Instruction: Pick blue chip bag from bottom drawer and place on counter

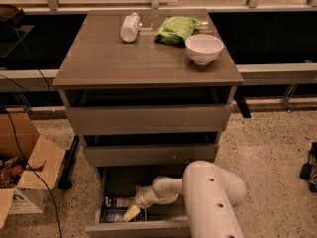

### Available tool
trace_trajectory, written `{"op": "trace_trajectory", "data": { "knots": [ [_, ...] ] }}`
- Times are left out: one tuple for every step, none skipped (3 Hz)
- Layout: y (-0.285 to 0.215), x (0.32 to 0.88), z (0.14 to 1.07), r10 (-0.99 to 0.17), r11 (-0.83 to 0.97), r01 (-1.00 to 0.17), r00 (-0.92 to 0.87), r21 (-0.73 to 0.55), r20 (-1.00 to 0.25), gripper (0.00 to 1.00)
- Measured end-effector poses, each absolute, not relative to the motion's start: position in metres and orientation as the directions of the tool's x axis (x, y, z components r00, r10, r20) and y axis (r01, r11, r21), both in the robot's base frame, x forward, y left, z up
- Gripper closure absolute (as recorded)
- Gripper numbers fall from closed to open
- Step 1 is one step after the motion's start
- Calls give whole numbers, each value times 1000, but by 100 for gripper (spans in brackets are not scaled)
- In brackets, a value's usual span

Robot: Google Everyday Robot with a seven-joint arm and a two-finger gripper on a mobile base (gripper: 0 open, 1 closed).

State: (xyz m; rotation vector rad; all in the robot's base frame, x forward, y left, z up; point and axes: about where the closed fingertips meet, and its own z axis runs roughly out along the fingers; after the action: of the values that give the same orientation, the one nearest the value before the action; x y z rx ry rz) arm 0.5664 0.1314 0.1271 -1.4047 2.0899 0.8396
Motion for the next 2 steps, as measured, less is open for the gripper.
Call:
{"op": "trace_trajectory", "data": {
  "knots": [
    [137, 562, 109, -662, 242, -949, -314, 202, -681, 0],
    [140, 558, 107, -683, 221, -963, -264, 152, -681, 27]
  ]
}}
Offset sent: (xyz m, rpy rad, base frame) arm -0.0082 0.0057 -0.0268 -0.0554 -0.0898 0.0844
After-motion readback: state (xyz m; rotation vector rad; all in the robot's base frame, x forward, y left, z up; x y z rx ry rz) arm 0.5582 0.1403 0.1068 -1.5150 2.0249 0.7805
